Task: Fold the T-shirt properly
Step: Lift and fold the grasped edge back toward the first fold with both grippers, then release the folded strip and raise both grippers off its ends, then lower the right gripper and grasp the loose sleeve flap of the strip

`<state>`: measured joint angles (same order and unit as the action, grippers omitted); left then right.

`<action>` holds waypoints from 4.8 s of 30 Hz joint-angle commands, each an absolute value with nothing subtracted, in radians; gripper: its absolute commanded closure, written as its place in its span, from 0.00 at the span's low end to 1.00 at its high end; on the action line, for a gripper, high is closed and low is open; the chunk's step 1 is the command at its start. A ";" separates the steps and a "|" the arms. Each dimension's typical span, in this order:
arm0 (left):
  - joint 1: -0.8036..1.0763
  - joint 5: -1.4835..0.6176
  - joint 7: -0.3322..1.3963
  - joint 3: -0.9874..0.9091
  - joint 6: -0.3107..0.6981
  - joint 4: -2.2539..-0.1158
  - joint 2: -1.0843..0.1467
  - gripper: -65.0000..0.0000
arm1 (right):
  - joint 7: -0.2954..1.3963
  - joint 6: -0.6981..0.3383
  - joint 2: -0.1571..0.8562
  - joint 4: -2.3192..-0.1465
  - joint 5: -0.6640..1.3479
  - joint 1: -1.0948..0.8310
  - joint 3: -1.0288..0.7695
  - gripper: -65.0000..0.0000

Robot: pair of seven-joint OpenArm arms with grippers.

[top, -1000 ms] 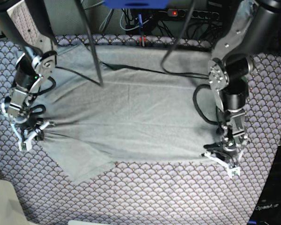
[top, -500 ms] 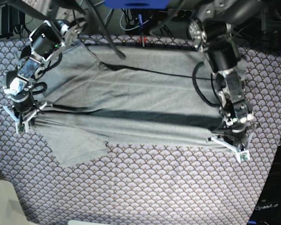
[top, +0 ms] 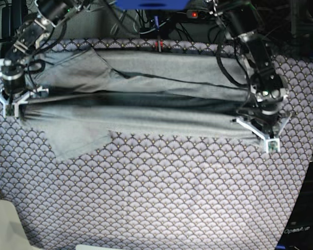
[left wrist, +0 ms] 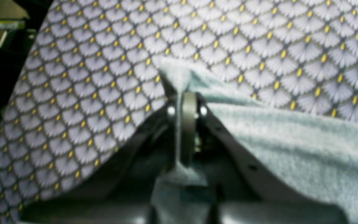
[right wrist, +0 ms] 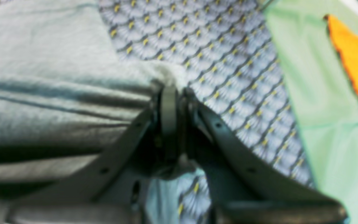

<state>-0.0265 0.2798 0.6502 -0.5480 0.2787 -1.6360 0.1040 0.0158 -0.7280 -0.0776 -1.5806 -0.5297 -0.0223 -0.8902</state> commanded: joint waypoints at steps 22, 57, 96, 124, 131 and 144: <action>0.099 0.295 0.627 -0.694 0.423 -1.747 0.039 1.00 | -0.165 -0.698 -0.157 -1.656 -0.446 -0.297 -0.897 1.00; 0.229 0.289 0.618 -0.700 0.469 -1.745 0.074 0.75 | -0.246 -0.698 -0.157 -1.649 -0.450 -0.357 -0.905 0.87; 0.142 0.298 0.627 -1.055 0.698 -1.793 0.076 0.48 | -0.245 -0.698 -0.133 -1.710 -0.450 -0.219 -1.089 0.79; 0.125 0.372 0.627 -1.099 0.698 -1.751 0.076 0.48 | 0.298 -0.698 -0.133 -1.495 -0.542 0.099 -0.654 0.45; 0.125 0.372 0.627 -1.099 0.698 -1.753 0.073 0.48 | 0.292 -0.698 -0.130 -1.377 -0.542 0.137 -0.661 0.45; 0.120 0.372 0.627 -1.098 0.698 -1.794 0.079 0.48 | 0.297 -0.698 -0.147 -1.363 -0.545 0.130 -0.654 0.90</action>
